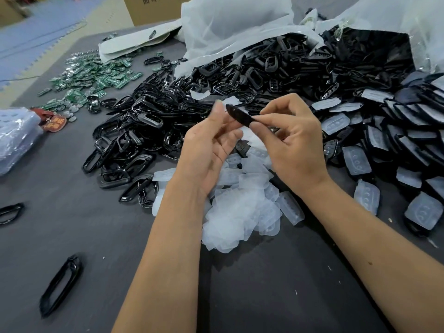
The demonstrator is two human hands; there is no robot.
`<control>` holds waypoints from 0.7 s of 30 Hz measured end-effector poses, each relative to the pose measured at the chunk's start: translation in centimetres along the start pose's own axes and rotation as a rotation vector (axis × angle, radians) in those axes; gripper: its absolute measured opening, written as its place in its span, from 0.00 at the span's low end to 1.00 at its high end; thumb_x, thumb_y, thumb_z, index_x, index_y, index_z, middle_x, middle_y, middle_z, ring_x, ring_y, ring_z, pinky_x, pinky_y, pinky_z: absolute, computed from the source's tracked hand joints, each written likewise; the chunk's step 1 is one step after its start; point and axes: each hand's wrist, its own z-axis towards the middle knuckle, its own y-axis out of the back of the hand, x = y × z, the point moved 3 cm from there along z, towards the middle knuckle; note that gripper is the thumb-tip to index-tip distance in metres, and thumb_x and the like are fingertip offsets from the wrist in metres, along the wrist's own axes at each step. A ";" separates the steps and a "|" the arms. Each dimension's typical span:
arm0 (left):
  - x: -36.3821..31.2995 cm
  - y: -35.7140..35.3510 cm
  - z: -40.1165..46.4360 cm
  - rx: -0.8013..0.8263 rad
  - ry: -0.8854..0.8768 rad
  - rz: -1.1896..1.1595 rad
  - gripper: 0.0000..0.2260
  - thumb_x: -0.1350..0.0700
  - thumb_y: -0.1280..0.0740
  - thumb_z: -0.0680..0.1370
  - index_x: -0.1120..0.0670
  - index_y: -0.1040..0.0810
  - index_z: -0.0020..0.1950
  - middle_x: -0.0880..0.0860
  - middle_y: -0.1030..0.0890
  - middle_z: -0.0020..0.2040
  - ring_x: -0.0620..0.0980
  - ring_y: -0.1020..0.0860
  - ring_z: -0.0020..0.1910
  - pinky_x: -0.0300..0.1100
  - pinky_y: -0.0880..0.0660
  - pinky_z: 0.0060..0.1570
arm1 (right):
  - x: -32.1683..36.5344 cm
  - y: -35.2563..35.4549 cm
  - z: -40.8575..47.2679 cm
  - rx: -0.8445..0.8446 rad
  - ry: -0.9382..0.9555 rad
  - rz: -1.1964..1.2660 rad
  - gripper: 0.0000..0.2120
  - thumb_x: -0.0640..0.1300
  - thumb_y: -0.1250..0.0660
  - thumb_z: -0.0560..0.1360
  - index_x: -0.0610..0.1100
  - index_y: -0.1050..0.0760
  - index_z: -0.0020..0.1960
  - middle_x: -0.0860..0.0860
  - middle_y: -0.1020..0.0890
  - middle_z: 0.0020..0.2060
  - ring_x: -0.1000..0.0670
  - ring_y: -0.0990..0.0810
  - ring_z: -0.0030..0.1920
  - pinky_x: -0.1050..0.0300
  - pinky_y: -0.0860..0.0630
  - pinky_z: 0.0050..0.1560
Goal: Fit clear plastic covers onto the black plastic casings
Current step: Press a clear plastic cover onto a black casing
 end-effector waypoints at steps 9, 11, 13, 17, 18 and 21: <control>0.2 -0.3 -0.2 0.020 -0.111 0.150 0.03 0.65 0.31 0.80 0.60 0.17 0.51 0.55 0.21 0.40 0.45 0.26 0.34 0.33 0.26 0.36 | -1.4 -0.7 -0.2 0.154 -0.631 0.801 0.06 0.39 0.30 0.80 0.44 0.13 0.51 0.49 0.15 0.39 0.50 0.21 0.38 0.58 0.29 0.28; 0.3 -0.4 -0.1 0.018 -0.092 0.136 0.02 0.65 0.31 0.80 0.62 0.18 0.51 0.57 0.21 0.41 0.46 0.27 0.34 0.33 0.27 0.36 | -1.4 -0.7 -0.1 0.169 -0.614 0.867 0.09 0.34 0.32 0.80 0.41 0.15 0.57 0.46 0.13 0.44 0.51 0.16 0.40 0.60 0.21 0.37; 0.3 -0.3 0.0 0.013 -0.072 0.131 0.03 0.65 0.31 0.81 0.62 0.18 0.51 0.57 0.20 0.41 0.46 0.28 0.35 0.33 0.27 0.36 | -1.4 -0.6 0.0 0.174 -0.586 0.904 0.12 0.31 0.32 0.79 0.39 0.17 0.59 0.46 0.12 0.45 0.52 0.15 0.42 0.60 0.19 0.44; 0.4 -0.4 0.0 0.014 -0.069 0.168 0.04 0.63 0.32 0.82 0.62 0.18 0.53 0.56 0.17 0.43 0.47 0.22 0.39 0.35 0.23 0.40 | -1.8 -0.5 0.0 0.135 -0.554 0.883 0.14 0.31 0.29 0.75 0.37 0.19 0.60 0.46 0.12 0.42 0.51 0.14 0.41 0.60 0.18 0.43; 0.5 -0.4 0.0 0.015 -0.068 0.170 0.05 0.62 0.33 0.82 0.62 0.18 0.54 0.56 0.17 0.45 0.49 0.20 0.43 0.37 0.21 0.44 | -1.9 -0.5 0.0 0.127 -0.544 0.868 0.14 0.31 0.28 0.75 0.37 0.19 0.60 0.46 0.12 0.42 0.51 0.14 0.41 0.60 0.18 0.44; 0.6 -0.3 0.0 0.009 -0.071 0.162 0.06 0.62 0.33 0.83 0.62 0.19 0.56 0.56 0.16 0.48 0.50 0.19 0.48 0.41 0.20 0.51 | -2.0 -0.7 -0.1 0.134 -0.517 0.826 0.14 0.31 0.26 0.74 0.39 0.17 0.59 0.44 0.12 0.45 0.48 0.13 0.45 0.54 0.18 0.49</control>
